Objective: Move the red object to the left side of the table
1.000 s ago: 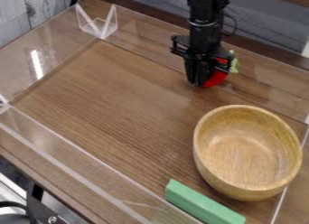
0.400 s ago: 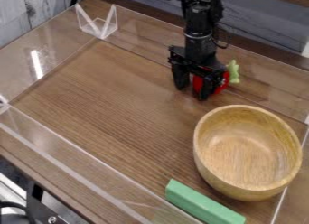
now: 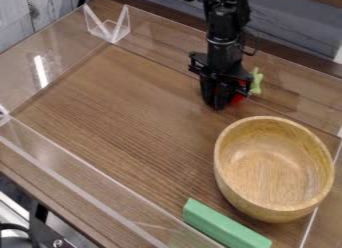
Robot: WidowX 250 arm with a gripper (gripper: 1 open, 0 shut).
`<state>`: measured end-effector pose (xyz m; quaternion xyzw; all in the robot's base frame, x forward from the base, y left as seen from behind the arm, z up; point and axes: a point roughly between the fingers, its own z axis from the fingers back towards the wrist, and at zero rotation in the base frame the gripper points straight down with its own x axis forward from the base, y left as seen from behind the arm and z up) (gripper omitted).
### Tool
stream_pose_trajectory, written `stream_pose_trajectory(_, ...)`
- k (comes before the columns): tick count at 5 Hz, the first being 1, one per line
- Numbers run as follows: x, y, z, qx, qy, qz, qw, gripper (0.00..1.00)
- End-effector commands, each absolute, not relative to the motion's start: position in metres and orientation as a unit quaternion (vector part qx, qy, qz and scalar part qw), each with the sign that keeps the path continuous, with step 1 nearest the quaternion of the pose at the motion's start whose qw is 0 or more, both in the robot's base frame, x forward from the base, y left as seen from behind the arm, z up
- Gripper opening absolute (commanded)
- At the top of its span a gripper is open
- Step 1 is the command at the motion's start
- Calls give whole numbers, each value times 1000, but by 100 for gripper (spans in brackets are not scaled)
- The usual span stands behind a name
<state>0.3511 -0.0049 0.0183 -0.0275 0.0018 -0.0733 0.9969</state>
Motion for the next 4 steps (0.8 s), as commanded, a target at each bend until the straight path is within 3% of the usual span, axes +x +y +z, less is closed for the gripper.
stream_pose_trajectory(1, 362, -19, 39, -27, -30, -92, 995, 100)
stream_pose_trajectory(2, 368, -19, 39, -26, -33, -80, 996, 0)
stream_pose_trajectory(4, 345, 11, 87, -24, -89, -77, 993, 0)
